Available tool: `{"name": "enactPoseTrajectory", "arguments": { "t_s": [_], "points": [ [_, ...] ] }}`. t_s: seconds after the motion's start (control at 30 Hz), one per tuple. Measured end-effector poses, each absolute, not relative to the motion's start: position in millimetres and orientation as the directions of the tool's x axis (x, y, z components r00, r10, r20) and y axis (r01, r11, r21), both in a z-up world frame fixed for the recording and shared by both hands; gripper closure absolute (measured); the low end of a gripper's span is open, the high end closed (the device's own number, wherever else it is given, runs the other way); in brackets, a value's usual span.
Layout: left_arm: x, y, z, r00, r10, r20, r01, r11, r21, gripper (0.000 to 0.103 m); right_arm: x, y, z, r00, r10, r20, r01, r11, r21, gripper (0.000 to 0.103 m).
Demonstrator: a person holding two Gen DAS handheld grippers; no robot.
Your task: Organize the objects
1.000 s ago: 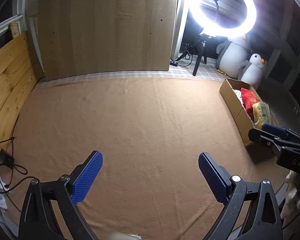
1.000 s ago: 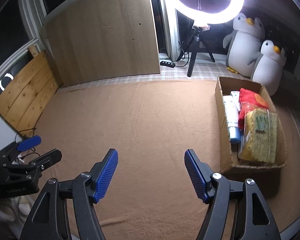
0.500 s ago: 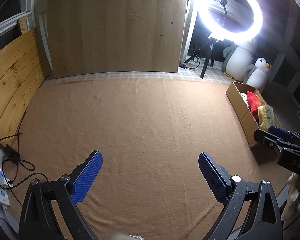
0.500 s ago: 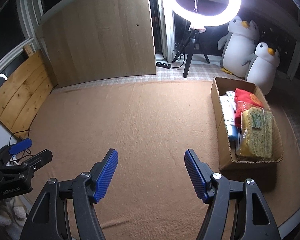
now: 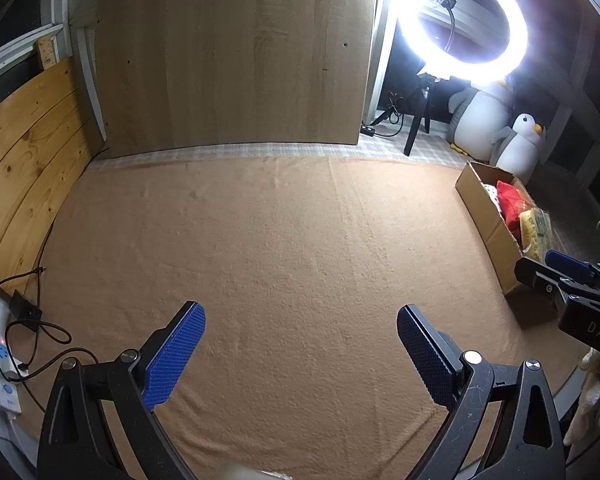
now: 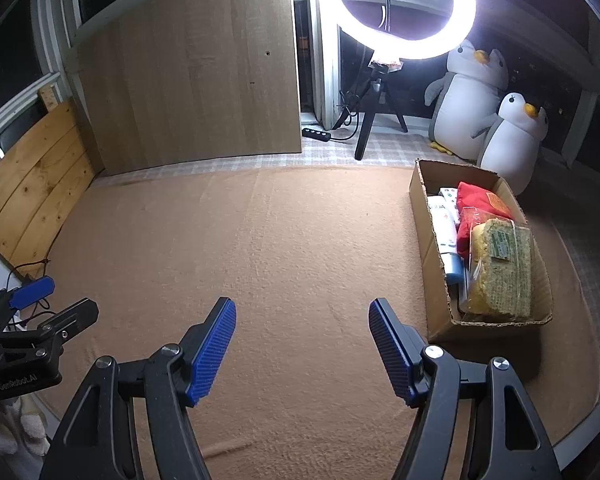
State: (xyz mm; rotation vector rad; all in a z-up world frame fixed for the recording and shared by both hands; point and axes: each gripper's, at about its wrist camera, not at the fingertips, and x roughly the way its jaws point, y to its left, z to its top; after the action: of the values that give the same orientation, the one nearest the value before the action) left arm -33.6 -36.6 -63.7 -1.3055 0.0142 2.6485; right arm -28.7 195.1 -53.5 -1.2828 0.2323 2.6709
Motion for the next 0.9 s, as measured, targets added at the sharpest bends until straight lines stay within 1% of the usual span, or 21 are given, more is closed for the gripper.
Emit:
{"name": "enactPoseTrajectory", "arguments": {
  "t_s": [0.5,0.6,0.9],
  "points": [
    [-38.1,-39.9,-64.5,-0.596,0.161,-0.786,-0.168,-0.983,-0.073,0.004,-30.6,194.8,-52.9,-0.615,0.099,-0.783,-0.222,-0.974,0.051,0.037],
    [-38.0,-40.3,-64.5,-0.598,0.159,-0.786,-0.166,-0.983,-0.072,0.004,-31.2,194.7,-52.4,-0.614,0.102,-0.782,-0.223,-0.974,0.048,0.034],
    [-37.6,-40.7,-62.9,-0.598,0.158,-0.785,-0.168,-0.983,-0.070,0.004,-31.6,195.1,-51.3,-0.616,0.106,-0.781,-0.225,-0.973,0.045,0.033]
  ]
}}
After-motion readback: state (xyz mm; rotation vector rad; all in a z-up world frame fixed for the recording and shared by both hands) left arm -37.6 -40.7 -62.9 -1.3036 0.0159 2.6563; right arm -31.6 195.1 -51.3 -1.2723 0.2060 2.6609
